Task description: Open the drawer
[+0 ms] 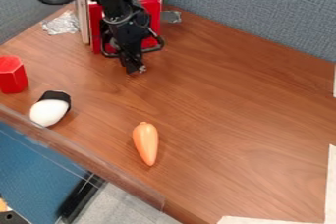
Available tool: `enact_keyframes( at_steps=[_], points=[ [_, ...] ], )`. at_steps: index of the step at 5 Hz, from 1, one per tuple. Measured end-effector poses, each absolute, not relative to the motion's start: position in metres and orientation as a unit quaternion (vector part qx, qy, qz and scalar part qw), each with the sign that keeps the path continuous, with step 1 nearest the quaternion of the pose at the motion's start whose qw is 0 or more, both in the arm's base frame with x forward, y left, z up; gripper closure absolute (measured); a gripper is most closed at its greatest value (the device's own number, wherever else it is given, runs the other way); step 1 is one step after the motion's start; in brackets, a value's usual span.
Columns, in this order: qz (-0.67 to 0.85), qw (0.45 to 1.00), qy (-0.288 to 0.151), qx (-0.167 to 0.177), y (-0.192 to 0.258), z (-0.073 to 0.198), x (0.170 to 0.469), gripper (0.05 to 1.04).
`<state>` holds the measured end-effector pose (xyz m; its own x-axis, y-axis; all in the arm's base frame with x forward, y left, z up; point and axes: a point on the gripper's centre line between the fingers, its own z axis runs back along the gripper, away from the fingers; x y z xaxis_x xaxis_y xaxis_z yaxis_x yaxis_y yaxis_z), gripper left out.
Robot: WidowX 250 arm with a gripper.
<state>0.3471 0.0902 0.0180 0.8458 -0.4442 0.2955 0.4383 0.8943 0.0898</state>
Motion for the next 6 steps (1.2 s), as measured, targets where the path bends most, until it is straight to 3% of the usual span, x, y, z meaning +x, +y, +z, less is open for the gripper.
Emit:
enact_keyframes(
  at_steps=[3, 6],
  points=[
    [-0.26, 0.951, -0.168, 0.009, 0.068, 0.019, 0.317, 0.907],
    [-0.272, 0.946, -0.177, 0.023, 0.054, 0.012, 0.312, 0.923]
  ],
)
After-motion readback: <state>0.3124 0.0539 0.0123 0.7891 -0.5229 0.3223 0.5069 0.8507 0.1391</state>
